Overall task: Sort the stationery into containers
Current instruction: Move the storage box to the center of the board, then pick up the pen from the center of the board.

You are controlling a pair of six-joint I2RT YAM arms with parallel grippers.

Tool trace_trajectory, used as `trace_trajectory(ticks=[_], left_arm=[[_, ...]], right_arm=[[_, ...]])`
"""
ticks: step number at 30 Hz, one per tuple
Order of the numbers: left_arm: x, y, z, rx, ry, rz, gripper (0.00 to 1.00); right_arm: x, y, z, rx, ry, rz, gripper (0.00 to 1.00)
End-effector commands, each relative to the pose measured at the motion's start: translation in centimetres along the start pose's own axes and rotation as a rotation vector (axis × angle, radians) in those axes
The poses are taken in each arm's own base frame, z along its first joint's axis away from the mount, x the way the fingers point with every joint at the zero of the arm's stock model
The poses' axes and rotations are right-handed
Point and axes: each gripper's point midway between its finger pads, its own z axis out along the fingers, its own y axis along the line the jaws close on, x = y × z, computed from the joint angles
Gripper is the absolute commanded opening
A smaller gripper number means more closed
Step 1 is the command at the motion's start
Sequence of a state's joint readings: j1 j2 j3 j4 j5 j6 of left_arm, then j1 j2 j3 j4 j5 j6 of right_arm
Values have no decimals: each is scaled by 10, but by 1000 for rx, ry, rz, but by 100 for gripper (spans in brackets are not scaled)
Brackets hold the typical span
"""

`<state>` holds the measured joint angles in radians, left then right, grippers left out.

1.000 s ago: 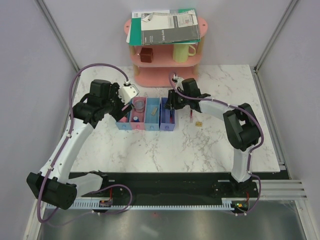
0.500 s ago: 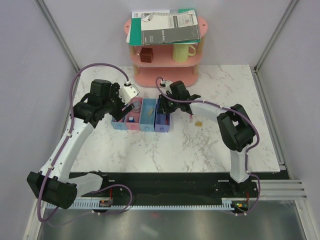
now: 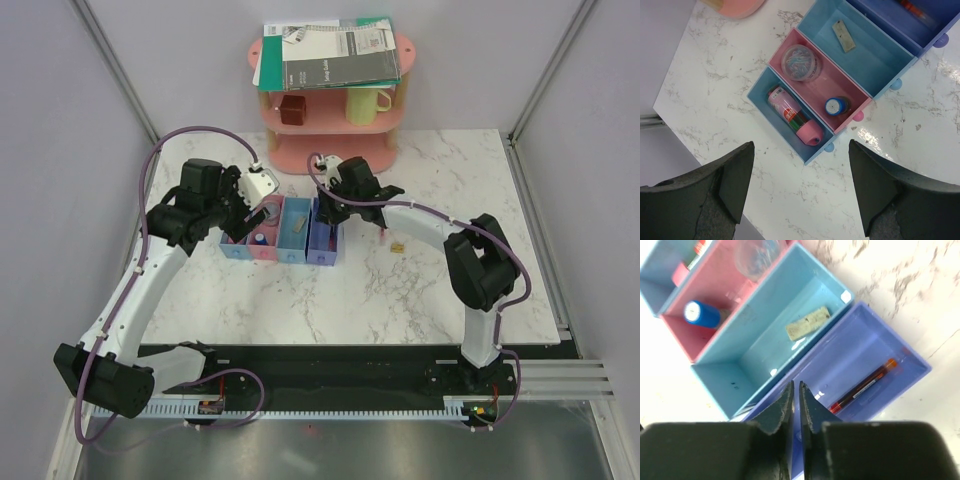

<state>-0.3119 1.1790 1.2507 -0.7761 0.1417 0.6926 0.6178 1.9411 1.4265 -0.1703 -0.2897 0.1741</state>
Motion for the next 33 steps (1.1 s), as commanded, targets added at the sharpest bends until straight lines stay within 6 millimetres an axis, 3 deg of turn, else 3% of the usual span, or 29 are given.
trace_trajectory(ticks=[1, 5, 14, 17, 24, 28, 31, 33], left_arm=[[-16, 3, -8, -1, -50, 30, 83], [-14, 3, -7, -1, -44, 32, 83], [-13, 4, -6, -4, -38, 39, 83], [-13, 4, -5, -2, -38, 38, 83], [-11, 1, -5, 2, -36, 40, 83], [-12, 2, -6, 1, -40, 41, 83], [-12, 2, -7, 0, -39, 40, 83], [-12, 2, -8, -1, -42, 40, 83]], right_arm=[[-42, 14, -21, -17, -97, -61, 12], [-34, 21, -16, -32, -77, -76, 0], [-22, 30, 5, -54, -49, -77, 0], [-15, 23, 13, -40, -32, -69, 0], [28, 13, 35, -38, 67, -35, 0], [26, 13, 35, -42, 63, -44, 0], [5, 19, 23, -47, 14, -73, 0], [-19, 27, 5, -48, -45, -115, 0]])
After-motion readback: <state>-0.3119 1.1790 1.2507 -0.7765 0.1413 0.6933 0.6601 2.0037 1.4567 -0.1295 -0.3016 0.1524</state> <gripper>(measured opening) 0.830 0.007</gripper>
